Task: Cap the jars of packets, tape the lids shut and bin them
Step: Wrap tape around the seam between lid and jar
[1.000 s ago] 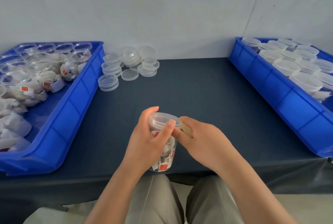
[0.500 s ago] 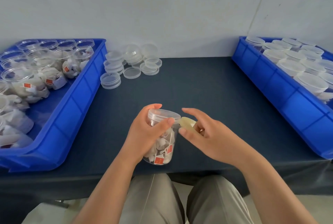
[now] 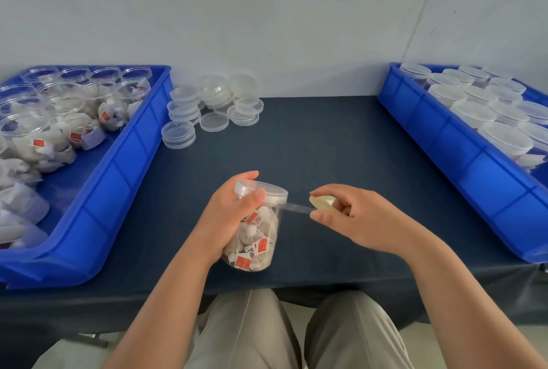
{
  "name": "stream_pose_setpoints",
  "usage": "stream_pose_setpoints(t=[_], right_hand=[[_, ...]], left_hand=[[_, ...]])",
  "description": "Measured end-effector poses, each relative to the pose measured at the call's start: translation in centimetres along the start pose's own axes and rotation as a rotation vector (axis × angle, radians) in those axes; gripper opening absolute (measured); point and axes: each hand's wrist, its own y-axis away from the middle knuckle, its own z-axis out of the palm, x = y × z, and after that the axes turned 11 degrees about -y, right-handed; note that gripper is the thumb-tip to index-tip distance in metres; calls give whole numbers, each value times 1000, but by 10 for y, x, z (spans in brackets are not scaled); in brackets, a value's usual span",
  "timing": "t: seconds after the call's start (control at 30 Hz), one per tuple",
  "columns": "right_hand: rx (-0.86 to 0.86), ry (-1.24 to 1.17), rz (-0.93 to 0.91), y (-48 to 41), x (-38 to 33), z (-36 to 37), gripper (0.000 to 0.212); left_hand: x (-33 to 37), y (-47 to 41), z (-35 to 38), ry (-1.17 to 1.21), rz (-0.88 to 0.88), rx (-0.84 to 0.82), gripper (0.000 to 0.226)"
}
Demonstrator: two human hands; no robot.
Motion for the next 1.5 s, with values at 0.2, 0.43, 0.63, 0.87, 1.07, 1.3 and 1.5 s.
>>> stream_pose_setpoints(t=[0.2, 0.43, 0.63, 0.87, 1.07, 1.3, 1.5], right_hand=[[-20, -13, -44, -12, -5, 11, 52], [-99, 23, -63, -22, -15, 19, 44], [-128, 0, -68, -25, -25, 29, 58], [-221, -5, -83, -21, -30, 32, 69], [-134, -90, -133, -10, -29, 33, 56], [69, -156, -65, -1, -29, 43, 52], [99, -108, -94, 8, -42, 48, 67]], left_hand=[[-12, 3, -7, 131, -27, -32, 100], [-22, -1, -8, 289, 41, -189, 97], [-25, -3, -7, 349, 59, -333, 90], [-18, 1, -13, 204, 107, -387, 60], [-17, 2, -13, 54, 92, -168, 76], [1, 24, 3, -205, 43, 25, 57], [16, 28, 22, -305, 82, 169, 82]])
